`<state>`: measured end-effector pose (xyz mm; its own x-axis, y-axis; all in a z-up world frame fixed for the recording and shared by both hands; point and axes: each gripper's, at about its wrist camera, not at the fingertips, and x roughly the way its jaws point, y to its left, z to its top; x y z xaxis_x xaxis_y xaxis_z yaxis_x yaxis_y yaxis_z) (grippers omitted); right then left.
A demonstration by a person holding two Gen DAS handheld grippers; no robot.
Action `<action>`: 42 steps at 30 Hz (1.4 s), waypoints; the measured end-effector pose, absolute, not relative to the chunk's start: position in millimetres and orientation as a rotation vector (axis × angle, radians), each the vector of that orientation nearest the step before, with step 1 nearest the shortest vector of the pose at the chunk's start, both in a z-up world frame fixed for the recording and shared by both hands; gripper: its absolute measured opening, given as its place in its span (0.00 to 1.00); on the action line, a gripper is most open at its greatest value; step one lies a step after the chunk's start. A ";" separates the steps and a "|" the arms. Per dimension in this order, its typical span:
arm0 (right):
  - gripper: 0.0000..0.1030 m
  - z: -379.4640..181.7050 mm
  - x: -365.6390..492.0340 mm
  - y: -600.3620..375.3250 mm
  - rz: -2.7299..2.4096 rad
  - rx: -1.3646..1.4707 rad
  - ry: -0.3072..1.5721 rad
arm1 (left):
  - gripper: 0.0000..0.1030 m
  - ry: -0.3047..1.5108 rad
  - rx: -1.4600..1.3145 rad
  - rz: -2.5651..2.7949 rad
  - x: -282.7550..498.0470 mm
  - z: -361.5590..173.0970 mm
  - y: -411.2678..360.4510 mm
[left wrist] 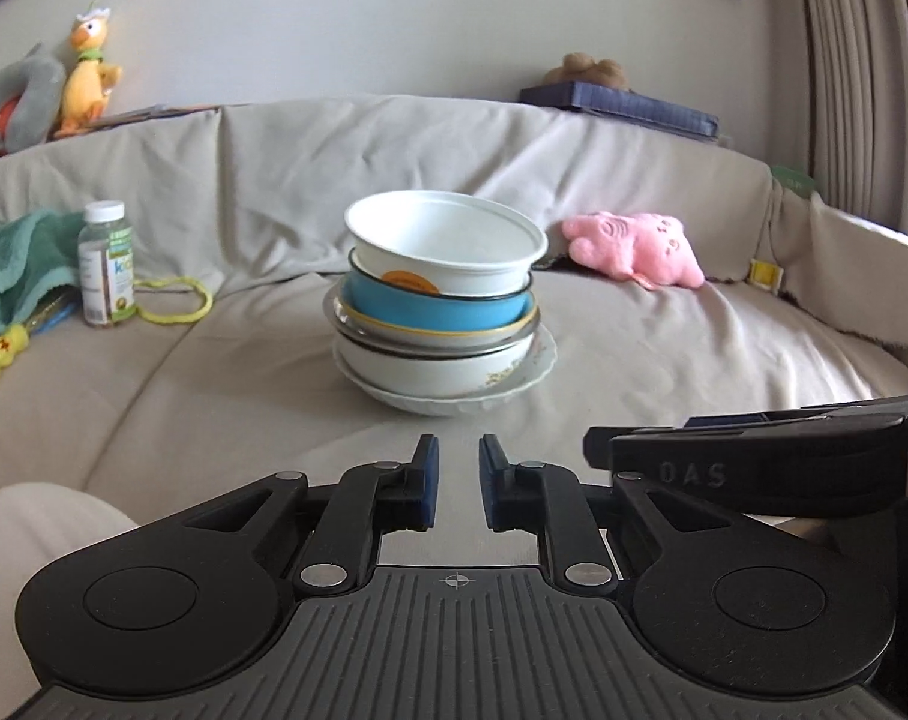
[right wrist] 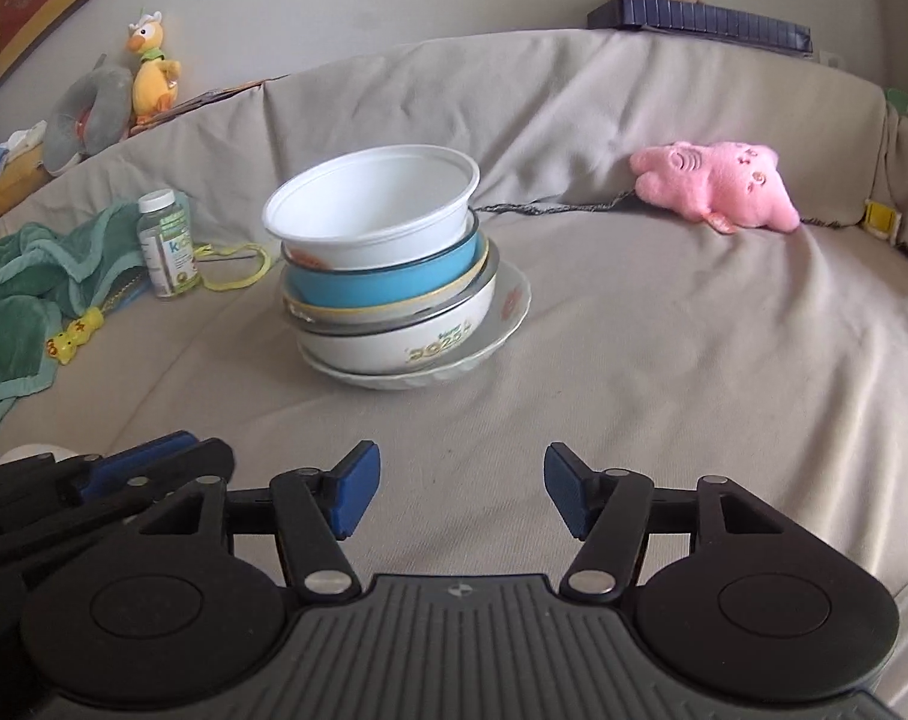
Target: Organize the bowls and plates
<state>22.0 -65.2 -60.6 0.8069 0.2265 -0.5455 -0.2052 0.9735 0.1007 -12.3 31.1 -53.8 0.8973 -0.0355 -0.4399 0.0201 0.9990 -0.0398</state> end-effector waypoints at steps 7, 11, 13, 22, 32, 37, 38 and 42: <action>0.60 -66.4 5.3 -71.3 0.231 0.030 0.564 | 0.17 0.509 -0.021 0.034 -11.9 -57.4 28.2; 0.60 -67.9 1.1 -72.3 0.246 0.028 0.567 | 0.17 0.511 -0.015 0.039 -13.3 -57.2 27.5; 0.60 -67.2 -1.2 -71.3 0.246 0.021 0.558 | 0.17 0.517 -0.014 0.038 -13.5 -57.3 27.9; 0.60 -65.6 -2.6 -69.3 0.246 0.020 0.559 | 0.17 0.522 -0.014 0.035 -13.8 -56.8 30.0; 0.60 -65.3 -3.7 -70.0 0.245 0.022 0.556 | 0.16 0.516 -0.007 0.034 -14.9 -56.2 29.9; 0.60 -65.0 -3.8 -69.6 0.244 0.022 0.556 | 0.16 0.514 -0.005 0.031 -14.9 -56.1 30.2; 0.60 -65.0 -4.0 -69.3 0.243 0.023 0.556 | 0.16 0.513 -0.004 0.031 -15.2 -56.1 30.1; 0.60 -64.8 -4.3 -69.0 0.243 0.023 0.556 | 0.16 0.512 -0.004 0.031 -14.9 -55.5 30.4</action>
<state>-4.3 -69.0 -64.8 0.8215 0.2348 -0.5196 -0.2226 0.9710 0.0869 -14.9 30.4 -55.5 0.8712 0.0288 -0.4901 -0.0308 0.9995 0.0041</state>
